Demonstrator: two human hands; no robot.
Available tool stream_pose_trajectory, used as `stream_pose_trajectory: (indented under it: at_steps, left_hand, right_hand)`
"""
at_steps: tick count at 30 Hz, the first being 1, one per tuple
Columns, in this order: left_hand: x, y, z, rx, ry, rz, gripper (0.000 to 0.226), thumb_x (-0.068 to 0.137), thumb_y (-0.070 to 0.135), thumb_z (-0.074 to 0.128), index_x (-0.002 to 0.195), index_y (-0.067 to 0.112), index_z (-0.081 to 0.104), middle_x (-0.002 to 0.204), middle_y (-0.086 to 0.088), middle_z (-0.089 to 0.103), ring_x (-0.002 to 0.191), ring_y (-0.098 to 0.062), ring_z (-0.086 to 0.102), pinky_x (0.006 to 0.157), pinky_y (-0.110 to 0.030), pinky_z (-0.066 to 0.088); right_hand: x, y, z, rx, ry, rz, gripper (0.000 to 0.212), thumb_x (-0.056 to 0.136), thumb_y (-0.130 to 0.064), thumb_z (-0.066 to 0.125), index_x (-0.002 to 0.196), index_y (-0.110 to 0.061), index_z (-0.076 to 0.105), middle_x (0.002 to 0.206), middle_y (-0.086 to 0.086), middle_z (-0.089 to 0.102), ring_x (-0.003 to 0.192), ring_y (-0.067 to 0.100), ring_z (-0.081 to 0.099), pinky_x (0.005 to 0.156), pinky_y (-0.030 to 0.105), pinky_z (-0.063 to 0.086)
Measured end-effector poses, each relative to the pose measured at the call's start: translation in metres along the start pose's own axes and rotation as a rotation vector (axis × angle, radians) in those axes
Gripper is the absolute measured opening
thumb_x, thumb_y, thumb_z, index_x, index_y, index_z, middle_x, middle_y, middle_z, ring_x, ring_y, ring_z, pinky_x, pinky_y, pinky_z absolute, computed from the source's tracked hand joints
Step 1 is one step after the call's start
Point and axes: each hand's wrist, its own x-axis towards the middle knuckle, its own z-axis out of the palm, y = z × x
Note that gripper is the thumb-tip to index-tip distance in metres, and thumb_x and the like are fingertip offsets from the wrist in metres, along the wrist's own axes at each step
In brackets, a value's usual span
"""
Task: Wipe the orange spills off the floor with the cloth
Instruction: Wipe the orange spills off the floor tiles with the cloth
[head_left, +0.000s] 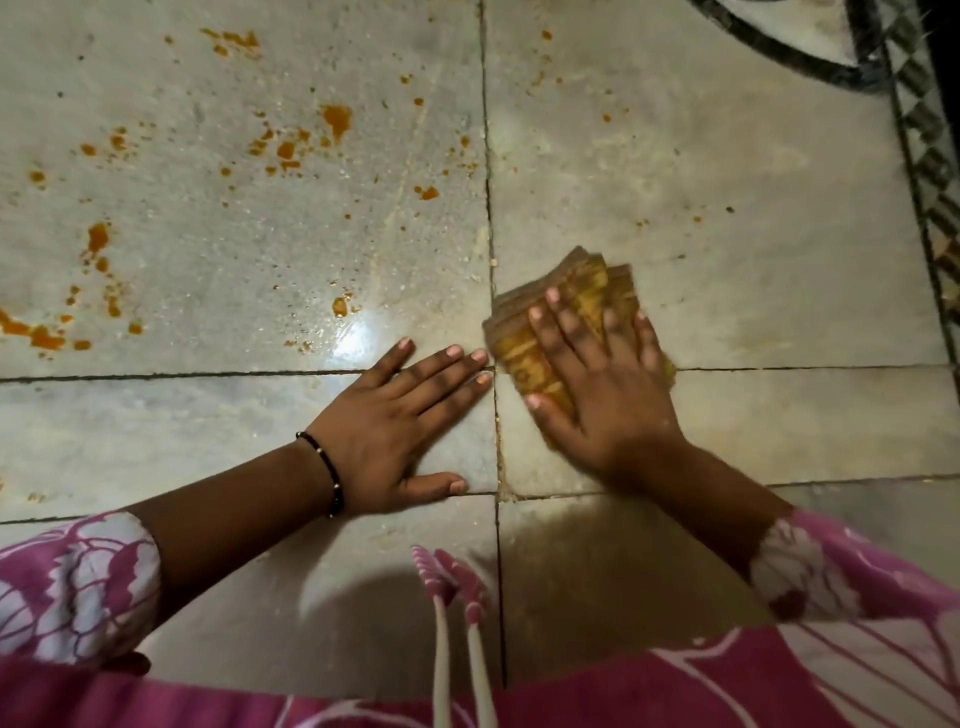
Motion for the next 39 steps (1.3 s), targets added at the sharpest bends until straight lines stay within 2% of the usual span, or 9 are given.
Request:
stream_pose_trajectory:
  at_steps: [4,10,14,20,23,26,31,35,39]
  left_hand:
    - [0.000,-0.001,0.002,0.005,0.004,0.001,0.086,0.085,0.070,0.034,0.150,0.015,0.018,0.157,-0.005,0.017,0.145,-0.021,0.013,0.116,-0.049,0.012]
    - [0.000,-0.001,0.000,0.010,-0.019,0.003,0.087,0.085,0.070,0.033,0.150,0.015,0.017,0.157,-0.005,0.016,0.145,-0.022,0.013,0.115,-0.051,0.014]
    - [0.001,0.001,-0.002,0.009,-0.026,0.002,0.086,0.084,0.070,0.032,0.150,0.015,0.019,0.157,-0.005,0.017,0.145,-0.021,0.013,0.115,-0.052,0.016]
    - [0.001,0.001,0.000,0.009,-0.033,-0.005,0.086,0.085,0.070,0.031,0.150,0.015,0.018,0.157,-0.005,0.017,0.145,-0.021,0.013,0.115,-0.052,0.014]
    - [0.000,0.000,0.000,-0.009,-0.041,-0.008,0.087,0.085,0.070,0.033,0.150,0.014,0.019,0.157,-0.006,0.017,0.145,-0.022,0.013,0.116,-0.051,0.012]
    - [0.004,0.002,-0.006,-0.072,-0.019,0.004,0.085,0.084,0.066,0.041,0.148,0.014,0.023,0.157,-0.008,0.019,0.145,-0.024,0.013,0.115,-0.051,0.014]
    - [0.030,0.008,-0.018,-0.019,-0.017,0.166,0.073,0.087,0.055,0.044,0.146,0.016,0.029,0.156,-0.007,0.023,0.143,-0.025,0.020,0.115,-0.047,0.015]
    - [0.066,-0.007,-0.018,0.010,-0.025,0.217,0.070,0.092,0.053,0.034,0.147,0.011,0.025,0.155,-0.008,0.024,0.141,-0.024,0.025,0.115,-0.046,0.016]
    - [0.080,-0.014,-0.006,0.005,0.039,0.169,0.067,0.093,0.049,0.032,0.147,0.009,0.027,0.154,-0.009,0.027,0.141,-0.023,0.026,0.115,-0.047,0.017]
  right_hand:
    - [-0.064,0.017,0.015,0.025,-0.019,0.079,0.072,0.084,-0.058,0.034,0.149,-0.032,0.018,0.156,-0.004,0.018,0.134,0.039,0.032,0.110,0.060,0.017]
    - [-0.020,0.061,-0.003,0.099,0.000,0.525,0.081,0.079,-0.062,0.016,0.151,-0.029,0.002,0.160,0.001,-0.001,0.141,0.043,0.011,0.112,0.058,0.013]
    - [0.034,0.030,-0.013,0.030,-0.048,0.291,0.082,0.082,-0.055,0.020,0.151,-0.017,-0.004,0.159,0.013,-0.002,0.142,0.044,0.006,0.114,0.055,0.000]
    - [-0.026,0.000,0.006,-0.008,0.043,0.010,0.073,0.081,-0.043,0.036,0.149,-0.018,0.023,0.157,0.008,0.021,0.134,0.042,0.032,0.111,0.057,0.017]
    - [-0.068,0.019,0.012,0.055,0.021,0.013,0.074,0.072,-0.039,0.043,0.144,-0.026,0.032,0.153,0.004,0.033,0.127,0.040,0.038,0.107,0.060,0.025]
    - [-0.079,0.057,0.008,0.004,-0.004,0.105,0.075,0.067,-0.048,0.041,0.140,-0.033,0.033,0.149,0.007,0.037,0.132,0.042,0.029,0.102,0.070,0.023]
    - [-0.006,0.091,-0.007,0.158,0.027,0.462,0.084,0.065,-0.068,0.026,0.146,-0.044,0.020,0.159,-0.003,0.006,0.142,0.041,0.002,0.107,0.065,0.014]
    - [0.029,0.062,-0.008,0.090,-0.005,0.312,0.075,0.075,-0.067,0.025,0.146,-0.048,0.010,0.160,-0.001,0.002,0.140,0.044,0.003,0.107,0.064,0.013]
    - [-0.009,0.052,0.006,0.027,0.033,0.125,0.071,0.079,-0.061,0.033,0.145,-0.049,0.011,0.159,-0.003,0.012,0.138,0.043,0.018,0.103,0.064,0.019]
